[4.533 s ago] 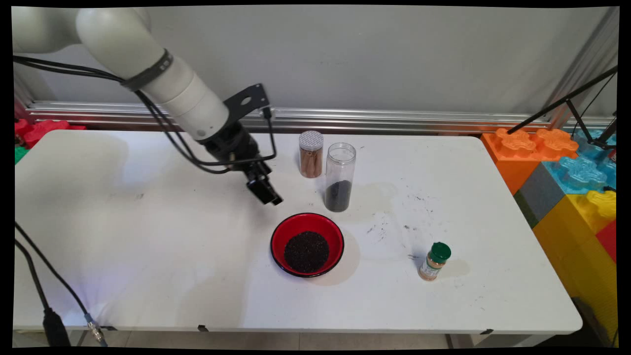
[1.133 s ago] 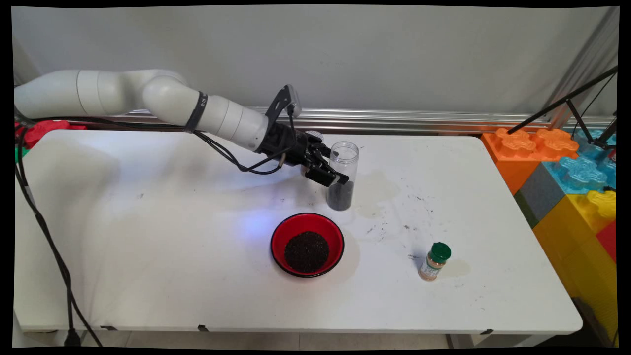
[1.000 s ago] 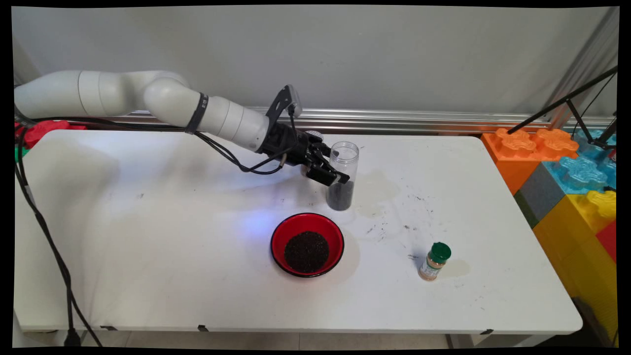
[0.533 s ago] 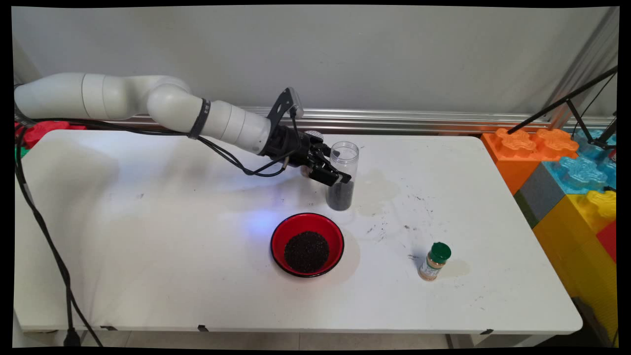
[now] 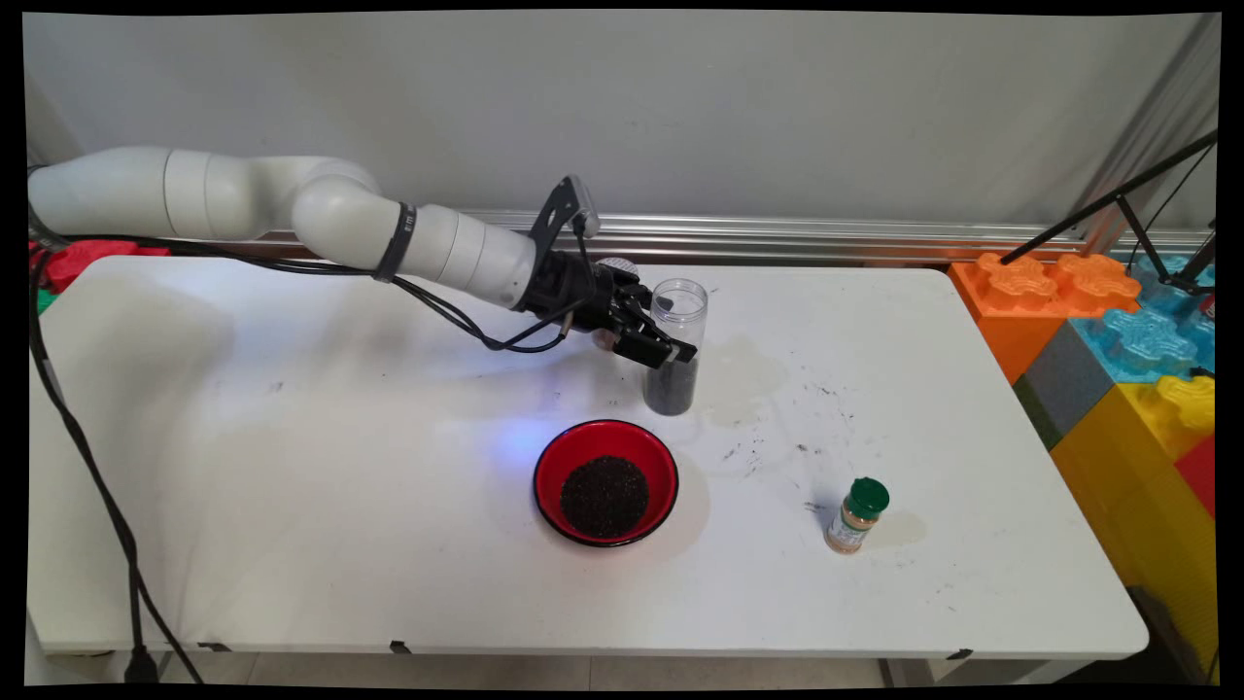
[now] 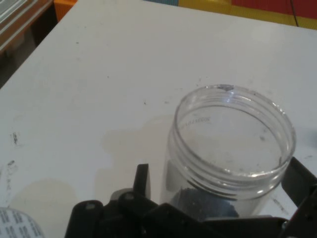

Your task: Pick up the black seasoning powder from the table, then pour the black seasoning powder in the red bowl

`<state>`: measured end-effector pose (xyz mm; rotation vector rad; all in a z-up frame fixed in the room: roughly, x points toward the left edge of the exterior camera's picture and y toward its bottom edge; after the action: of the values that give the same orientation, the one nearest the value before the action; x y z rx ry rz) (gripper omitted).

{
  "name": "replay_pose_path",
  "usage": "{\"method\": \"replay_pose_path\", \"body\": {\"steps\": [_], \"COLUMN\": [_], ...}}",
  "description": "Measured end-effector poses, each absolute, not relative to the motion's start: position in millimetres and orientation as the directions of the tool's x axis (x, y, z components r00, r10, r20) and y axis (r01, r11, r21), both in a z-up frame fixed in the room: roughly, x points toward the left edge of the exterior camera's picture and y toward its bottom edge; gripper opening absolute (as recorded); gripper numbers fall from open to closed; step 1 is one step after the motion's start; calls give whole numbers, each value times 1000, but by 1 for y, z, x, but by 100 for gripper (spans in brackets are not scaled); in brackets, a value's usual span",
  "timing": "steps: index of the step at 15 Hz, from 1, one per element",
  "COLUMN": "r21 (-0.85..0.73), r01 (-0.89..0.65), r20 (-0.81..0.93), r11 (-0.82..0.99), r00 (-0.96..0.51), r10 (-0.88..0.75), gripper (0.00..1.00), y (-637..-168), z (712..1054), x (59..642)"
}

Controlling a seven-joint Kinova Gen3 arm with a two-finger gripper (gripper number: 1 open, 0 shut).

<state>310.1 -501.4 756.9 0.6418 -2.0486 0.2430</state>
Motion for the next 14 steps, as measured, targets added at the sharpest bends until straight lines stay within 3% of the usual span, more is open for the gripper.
{"method": "replay_pose_path", "body": {"steps": [5, 6, 14], "r21": [78, 77, 73], "r01": [-536, -536, -527], "r20": [844, 846, 842], "r11": [841, 841, 847], "r00": [-413, -412, -422], "r10": [-341, -340, -335], "gripper": [100, 0, 0], "y": [-502, -502, -502], "z": [755, 755, 753], "x": [309, 308, 310]}}
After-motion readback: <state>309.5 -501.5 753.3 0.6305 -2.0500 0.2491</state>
